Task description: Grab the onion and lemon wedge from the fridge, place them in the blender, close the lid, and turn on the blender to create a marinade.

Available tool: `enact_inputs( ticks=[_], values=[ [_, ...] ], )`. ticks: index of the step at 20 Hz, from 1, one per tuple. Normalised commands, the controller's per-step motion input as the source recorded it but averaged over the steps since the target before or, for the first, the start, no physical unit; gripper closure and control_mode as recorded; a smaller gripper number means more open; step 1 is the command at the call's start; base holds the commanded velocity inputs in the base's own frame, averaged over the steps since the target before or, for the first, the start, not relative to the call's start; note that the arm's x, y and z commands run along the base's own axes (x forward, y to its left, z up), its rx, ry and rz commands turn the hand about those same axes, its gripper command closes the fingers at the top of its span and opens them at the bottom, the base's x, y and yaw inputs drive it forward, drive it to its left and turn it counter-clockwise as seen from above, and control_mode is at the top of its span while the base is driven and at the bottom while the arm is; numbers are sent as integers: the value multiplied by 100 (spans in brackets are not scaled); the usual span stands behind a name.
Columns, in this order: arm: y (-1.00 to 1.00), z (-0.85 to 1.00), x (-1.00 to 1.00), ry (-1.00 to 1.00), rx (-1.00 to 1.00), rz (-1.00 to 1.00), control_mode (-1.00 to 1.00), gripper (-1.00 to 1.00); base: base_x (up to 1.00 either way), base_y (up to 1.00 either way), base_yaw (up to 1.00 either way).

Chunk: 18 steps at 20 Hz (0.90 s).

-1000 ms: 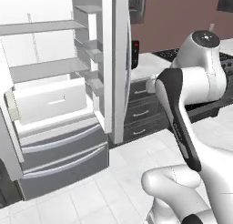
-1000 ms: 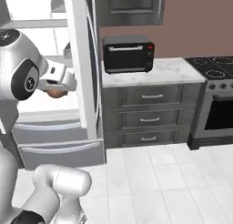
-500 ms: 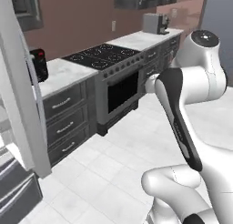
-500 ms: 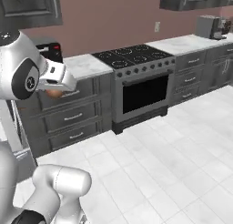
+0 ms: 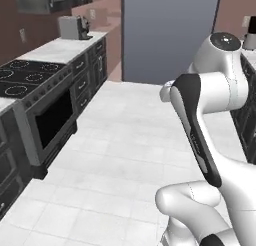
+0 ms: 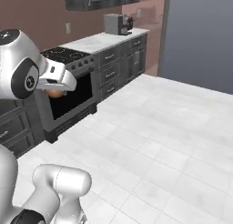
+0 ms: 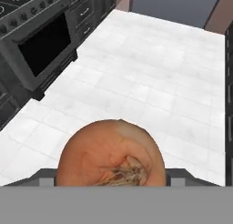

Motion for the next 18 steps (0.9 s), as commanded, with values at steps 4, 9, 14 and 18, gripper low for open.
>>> enact_inputs(
  ticks=[4,9,14,18],
  values=[
    [0,0,0,0,0,0,100,100,55,-28,-62],
    [0,0,0,0,0,0,100,100,75,-5,-58],
    [0,0,0,0,0,0,100,100,100,30,-46],
    [0,0,0,0,0,0,100,100,100,60,-41]
  ],
)
